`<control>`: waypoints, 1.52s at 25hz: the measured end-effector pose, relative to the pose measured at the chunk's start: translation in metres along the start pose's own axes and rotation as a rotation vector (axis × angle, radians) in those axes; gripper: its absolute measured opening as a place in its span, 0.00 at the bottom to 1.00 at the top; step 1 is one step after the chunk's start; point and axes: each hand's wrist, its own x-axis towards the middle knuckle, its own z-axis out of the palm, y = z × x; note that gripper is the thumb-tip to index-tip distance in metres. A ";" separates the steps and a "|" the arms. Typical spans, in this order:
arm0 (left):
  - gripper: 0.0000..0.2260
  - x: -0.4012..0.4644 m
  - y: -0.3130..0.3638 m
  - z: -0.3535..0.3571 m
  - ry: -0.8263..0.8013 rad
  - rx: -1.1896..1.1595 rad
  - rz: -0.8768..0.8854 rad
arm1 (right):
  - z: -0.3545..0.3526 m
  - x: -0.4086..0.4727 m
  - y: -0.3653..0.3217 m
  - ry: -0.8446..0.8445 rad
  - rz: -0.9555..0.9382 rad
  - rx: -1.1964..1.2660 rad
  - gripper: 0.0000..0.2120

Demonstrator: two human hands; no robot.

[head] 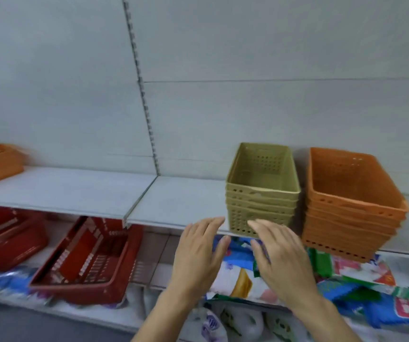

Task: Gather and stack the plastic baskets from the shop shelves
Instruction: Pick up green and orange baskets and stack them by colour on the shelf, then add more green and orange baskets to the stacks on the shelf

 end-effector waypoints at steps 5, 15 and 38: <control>0.20 -0.091 -0.100 -0.057 -0.006 0.008 -0.242 | 0.077 -0.016 -0.091 -0.174 -0.019 0.189 0.17; 0.14 -0.191 -0.355 -0.254 0.027 -0.094 -0.733 | 0.253 0.031 -0.402 -0.579 -0.043 0.519 0.13; 0.19 -0.001 -0.868 -0.529 0.160 0.070 -0.747 | 0.547 0.391 -0.764 -0.568 0.094 0.832 0.18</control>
